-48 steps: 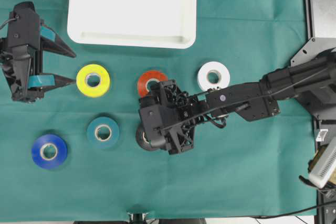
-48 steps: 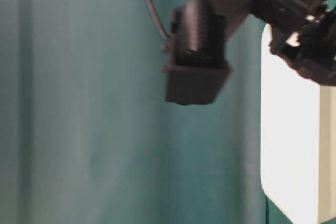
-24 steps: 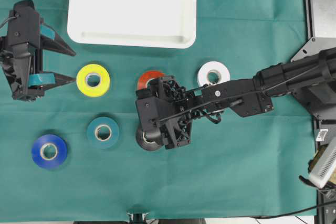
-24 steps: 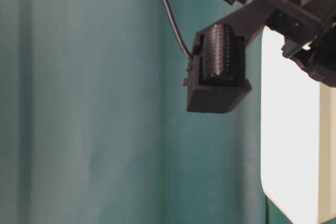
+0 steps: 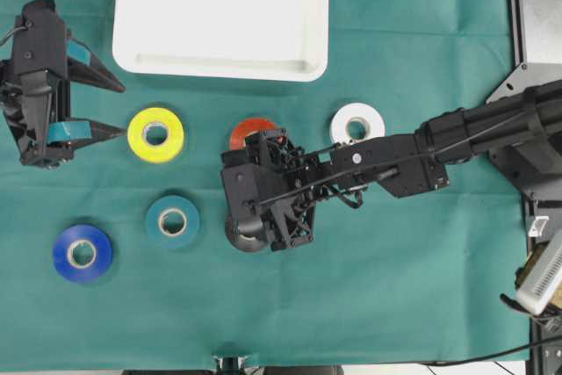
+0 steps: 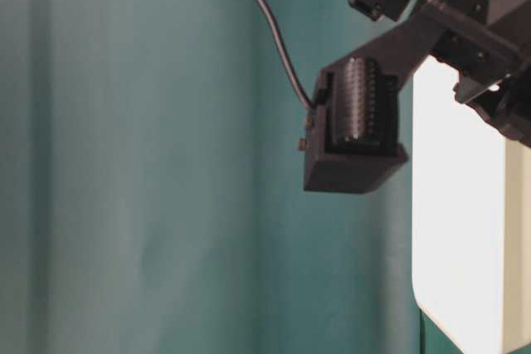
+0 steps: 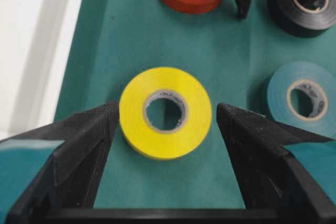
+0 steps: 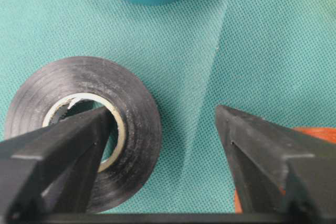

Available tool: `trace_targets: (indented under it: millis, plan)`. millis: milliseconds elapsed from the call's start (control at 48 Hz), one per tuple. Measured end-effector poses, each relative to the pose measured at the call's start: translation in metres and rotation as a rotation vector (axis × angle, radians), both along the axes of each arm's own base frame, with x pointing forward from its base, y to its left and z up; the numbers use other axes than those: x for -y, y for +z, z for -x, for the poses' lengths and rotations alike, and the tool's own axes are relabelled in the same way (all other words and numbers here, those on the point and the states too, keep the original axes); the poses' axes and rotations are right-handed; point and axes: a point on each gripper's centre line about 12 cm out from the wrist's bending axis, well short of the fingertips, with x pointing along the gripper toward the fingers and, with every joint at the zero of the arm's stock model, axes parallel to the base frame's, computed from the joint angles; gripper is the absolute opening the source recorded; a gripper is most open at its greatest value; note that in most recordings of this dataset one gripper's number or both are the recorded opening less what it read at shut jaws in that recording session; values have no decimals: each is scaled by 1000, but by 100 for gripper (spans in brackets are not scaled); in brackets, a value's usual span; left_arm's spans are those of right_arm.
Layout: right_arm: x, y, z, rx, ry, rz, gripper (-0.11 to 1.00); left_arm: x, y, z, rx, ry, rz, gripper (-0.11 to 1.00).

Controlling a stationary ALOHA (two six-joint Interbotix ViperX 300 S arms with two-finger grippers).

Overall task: Put the tape alternately from left to right into the white case.
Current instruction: 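Lower the right gripper and grasp the black tape roll, then carry the black roll to the white tray and release it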

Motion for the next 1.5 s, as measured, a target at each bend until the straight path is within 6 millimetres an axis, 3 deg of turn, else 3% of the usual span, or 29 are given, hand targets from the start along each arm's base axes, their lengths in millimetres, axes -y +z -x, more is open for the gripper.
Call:
trace_targets:
  millis: [208,562,916,1125,1270,1499]
  plan:
    - [3,4,-1,9,-1,4,2,0,0,0,0,-2,0,82]
    - [5,10,-1,21,-3,3,2,0,-2,1,-6,-1,-1,82]
    - [7,62,5,84,-9,-9,2,0,-3,2,-9,0,0,82]
    - [10,79,6,120,-14,-16,2,0,-4,2,-11,0,0,82]
    - [29,79,4,120,-57,-9,2,0,-3,2,-9,0,0,82]
    - [86,80,-1,125,-171,27,2,0,-4,3,-11,0,0,82]
